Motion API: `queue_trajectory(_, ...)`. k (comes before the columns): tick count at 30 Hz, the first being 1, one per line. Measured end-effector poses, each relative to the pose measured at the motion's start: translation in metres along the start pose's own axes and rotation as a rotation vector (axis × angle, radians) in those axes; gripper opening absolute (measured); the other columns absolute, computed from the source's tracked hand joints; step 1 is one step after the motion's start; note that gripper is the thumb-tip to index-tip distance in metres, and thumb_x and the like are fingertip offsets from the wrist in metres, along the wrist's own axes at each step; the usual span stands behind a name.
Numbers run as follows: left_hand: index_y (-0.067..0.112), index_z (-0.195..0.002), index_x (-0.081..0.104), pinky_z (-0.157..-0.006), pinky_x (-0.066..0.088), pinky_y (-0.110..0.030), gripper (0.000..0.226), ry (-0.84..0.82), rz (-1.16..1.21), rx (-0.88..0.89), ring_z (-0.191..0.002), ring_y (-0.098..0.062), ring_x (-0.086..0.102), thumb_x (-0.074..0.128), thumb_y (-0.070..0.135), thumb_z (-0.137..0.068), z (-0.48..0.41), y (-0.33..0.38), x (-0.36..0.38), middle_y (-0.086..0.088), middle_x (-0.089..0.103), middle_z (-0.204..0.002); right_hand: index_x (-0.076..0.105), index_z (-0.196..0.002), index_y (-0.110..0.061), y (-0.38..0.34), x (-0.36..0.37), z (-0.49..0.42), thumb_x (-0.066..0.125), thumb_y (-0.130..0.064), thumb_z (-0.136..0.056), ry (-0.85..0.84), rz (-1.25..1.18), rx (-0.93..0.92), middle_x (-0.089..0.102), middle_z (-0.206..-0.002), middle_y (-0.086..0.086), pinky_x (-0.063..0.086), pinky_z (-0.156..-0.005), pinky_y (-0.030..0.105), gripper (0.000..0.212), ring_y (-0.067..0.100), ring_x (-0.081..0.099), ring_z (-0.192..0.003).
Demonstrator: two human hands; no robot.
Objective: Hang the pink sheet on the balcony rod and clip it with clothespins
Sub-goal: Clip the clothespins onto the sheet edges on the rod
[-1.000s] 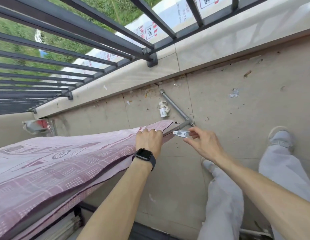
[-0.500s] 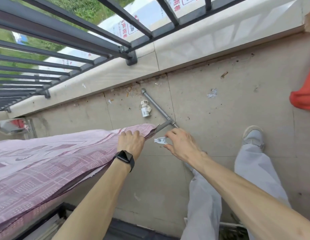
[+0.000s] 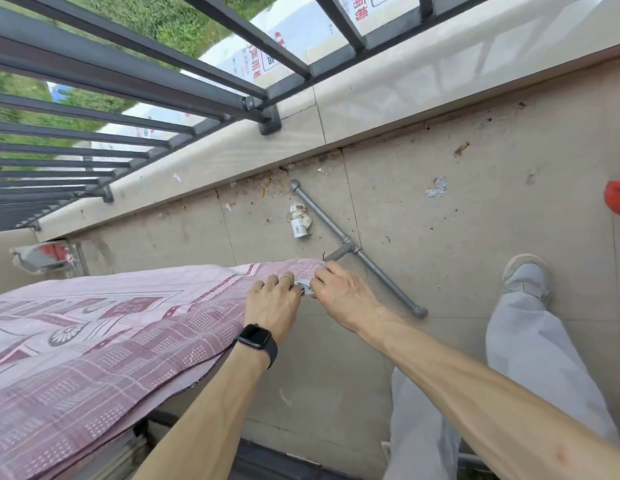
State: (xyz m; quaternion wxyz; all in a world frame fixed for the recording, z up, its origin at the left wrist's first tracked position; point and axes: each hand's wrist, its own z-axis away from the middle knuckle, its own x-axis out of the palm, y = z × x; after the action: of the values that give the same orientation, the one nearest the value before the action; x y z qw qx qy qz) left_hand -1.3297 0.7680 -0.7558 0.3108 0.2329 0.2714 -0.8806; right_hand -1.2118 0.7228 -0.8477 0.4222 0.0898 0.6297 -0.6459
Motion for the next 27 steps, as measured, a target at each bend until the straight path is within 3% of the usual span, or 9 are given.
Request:
queue_trajectory(2, 0.019, -0.056, 0.065, -0.047, 0.04, -0.03, 0.029, -0.01, -0.003, 0.012, -0.054, -0.024, 0.055, 0.092, 0.01, -0.047, 0.0, -0.001, 0.006, 0.001, 0.057, -0.064, 0.064, -0.072, -0.013, -0.004, 0.001, -0.005, 0.095, -0.012, -0.051, -0.046, -0.025, 0.041, 0.06, -0.078, -0.001, 0.036, -0.043, 0.024, 0.037, 0.021, 0.06, -0.076)
queue_trajectory(3, 0.02, -0.058, 0.067, -0.048, 0.041, -0.03, 0.028, -0.024, -0.013, 0.004, -0.056, -0.024, 0.056, 0.091, 0.011, -0.048, 0.0, -0.001, 0.004, 0.002, 0.058, -0.066, 0.065, -0.087, -0.011, -0.006, -0.001, -0.006, 0.091, -0.014, -0.062, -0.09, -0.065, 0.074, 0.061, -0.092, 0.002, 0.044, -0.05, 0.028, 0.037, 0.023, 0.06, -0.087)
queue_trajectory(6, 0.021, -0.093, 0.071, -0.069, 0.045, -0.036, 0.015, -0.107, -0.031, -0.023, -0.089, -0.027, 0.06, 0.07, 0.012, -0.081, 0.008, -0.001, -0.011, -0.001, 0.064, -0.098, 0.037, -0.139, -0.01, -0.002, -0.011, 0.004, 0.077, -0.015, -0.082, -0.206, -0.165, 0.25, 0.041, -0.138, 0.007, 0.053, -0.087, 0.042, 0.07, 0.032, 0.049, -0.117)
queue_trajectory(7, 0.022, -0.108, 0.067, -0.079, 0.044, -0.038, 0.025, -0.142, -0.041, -0.048, -0.102, -0.028, 0.057, 0.057, 0.009, -0.089, 0.011, -0.001, -0.015, -0.002, 0.061, -0.112, 0.03, -0.144, -0.012, -0.001, -0.019, 0.013, 0.074, -0.009, -0.081, -0.226, -0.154, 0.297, 0.035, -0.144, 0.008, 0.051, -0.092, 0.044, 0.077, 0.034, 0.046, -0.121)
queue_trajectory(9, 0.02, -0.124, 0.059, -0.089, 0.043, -0.038, 0.04, -0.23, -0.027, -0.045, -0.115, -0.03, 0.051, 0.045, 0.003, -0.091, 0.022, 0.001, -0.031, -0.006, 0.056, -0.125, 0.032, -0.14, -0.014, 0.001, -0.037, 0.037, 0.066, -0.002, -0.081, -0.252, -0.118, 0.351, 0.032, -0.146, 0.007, 0.048, -0.097, 0.044, 0.069, 0.034, 0.042, -0.125)
queue_trajectory(14, 0.02, -0.126, 0.056, -0.087, 0.045, -0.037, 0.043, -0.195, 0.121, 0.05, -0.116, -0.029, 0.054, 0.047, 0.005, -0.087, 0.066, 0.021, -0.091, -0.008, 0.061, -0.123, 0.048, -0.134, -0.018, -0.017, -0.103, 0.114, 0.051, -0.019, -0.093, -0.258, -0.037, 0.501, 0.05, -0.137, 0.003, 0.044, -0.101, 0.039, 0.041, 0.027, 0.042, -0.127)
queue_trajectory(20, 0.017, -0.128, 0.054, -0.086, 0.048, -0.04, 0.035, -0.104, 0.224, 0.21, -0.115, -0.033, 0.059, 0.045, 0.014, -0.094, 0.138, 0.064, -0.16, -0.011, 0.06, -0.123, 0.057, -0.132, -0.026, -0.076, -0.193, 0.222, 0.047, -0.034, -0.098, 0.026, -0.01, 0.703, 0.059, -0.133, -0.003, 0.044, -0.101, 0.039, 0.036, 0.023, 0.047, -0.128)
queue_trajectory(25, 0.015, -0.131, 0.051, -0.076, 0.048, -0.04, 0.036, 0.059, 0.27, 0.393, -0.108, -0.036, 0.061, 0.043, 0.021, -0.097, 0.217, 0.11, -0.212, -0.015, 0.058, -0.124, 0.071, -0.116, -0.017, -0.157, -0.241, 0.332, 0.062, -0.023, -0.094, 0.48, 0.035, 0.802, 0.07, -0.118, 0.004, 0.041, -0.1, 0.036, 0.024, 0.029, 0.059, -0.115)
queue_trajectory(27, 0.016, -0.13, 0.053, -0.081, 0.05, -0.04, 0.036, 0.136, 0.263, 0.479, -0.109, -0.035, 0.062, 0.044, 0.021, -0.096, 0.246, 0.13, -0.23, -0.015, 0.06, -0.125, 0.075, -0.107, -0.011, -0.194, -0.247, 0.374, 0.069, -0.014, -0.09, 0.674, 0.098, 0.819, 0.074, -0.109, 0.008, 0.041, -0.095, 0.033, 0.019, 0.031, 0.064, -0.105)
